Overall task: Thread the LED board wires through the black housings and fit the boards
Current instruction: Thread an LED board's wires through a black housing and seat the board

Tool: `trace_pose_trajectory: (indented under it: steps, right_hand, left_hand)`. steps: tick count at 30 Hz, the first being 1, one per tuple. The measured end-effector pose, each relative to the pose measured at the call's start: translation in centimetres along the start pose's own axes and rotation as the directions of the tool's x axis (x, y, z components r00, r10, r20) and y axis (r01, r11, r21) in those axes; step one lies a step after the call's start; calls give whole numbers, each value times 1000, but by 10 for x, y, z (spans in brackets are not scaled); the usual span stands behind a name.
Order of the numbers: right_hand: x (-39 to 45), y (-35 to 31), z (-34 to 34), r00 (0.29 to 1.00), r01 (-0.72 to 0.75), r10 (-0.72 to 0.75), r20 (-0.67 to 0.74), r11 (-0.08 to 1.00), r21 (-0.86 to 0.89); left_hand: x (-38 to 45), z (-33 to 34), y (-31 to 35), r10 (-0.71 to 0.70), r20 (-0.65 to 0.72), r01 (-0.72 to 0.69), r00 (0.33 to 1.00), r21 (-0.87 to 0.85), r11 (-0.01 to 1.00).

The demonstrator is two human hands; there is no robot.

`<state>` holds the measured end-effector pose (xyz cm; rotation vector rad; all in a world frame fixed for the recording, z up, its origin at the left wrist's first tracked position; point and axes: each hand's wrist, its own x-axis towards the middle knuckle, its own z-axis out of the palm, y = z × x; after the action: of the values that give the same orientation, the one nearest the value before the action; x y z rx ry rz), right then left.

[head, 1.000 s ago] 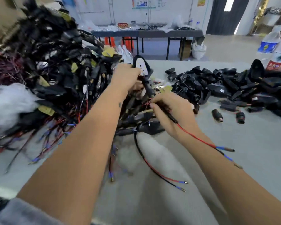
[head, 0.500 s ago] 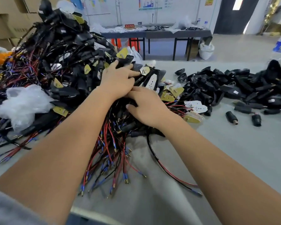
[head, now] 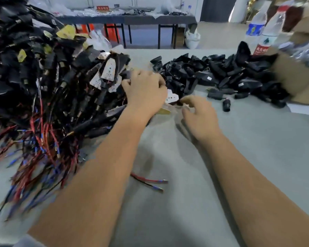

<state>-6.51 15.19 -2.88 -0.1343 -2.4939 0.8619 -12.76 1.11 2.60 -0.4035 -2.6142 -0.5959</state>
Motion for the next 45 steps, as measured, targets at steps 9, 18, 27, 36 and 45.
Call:
trace_pose_trajectory:
  steps: [9, 18, 27, 36, 45]
  right_hand:
    - [-1, -8, 13, 952, 250, -227, 204, 964, -96]
    - [10, -18, 21, 984, -35, -8, 178, 970, 240]
    - [27, 9, -20, 797, -198, 599, 82, 131, 971]
    - [16, -7, -28, 918, -202, 289, 273, -252, 946]
    - [15, -7, -22, 920, -205, 353, 169, 67, 976]
  left_hand:
    - [-23, 46, 0, -72, -103, 10, 992, -508, 861]
    - [-27, 27, -14, -160, -65, 80, 985, -651, 755]
    - [-28, 26, -25, 40, 55, -5, 998, -521, 853]
    - [-28, 27, -9, 29, -127, -72, 991, -343, 937]
    - [-40, 28, 22, 180, -21, -176, 983, -352, 919]
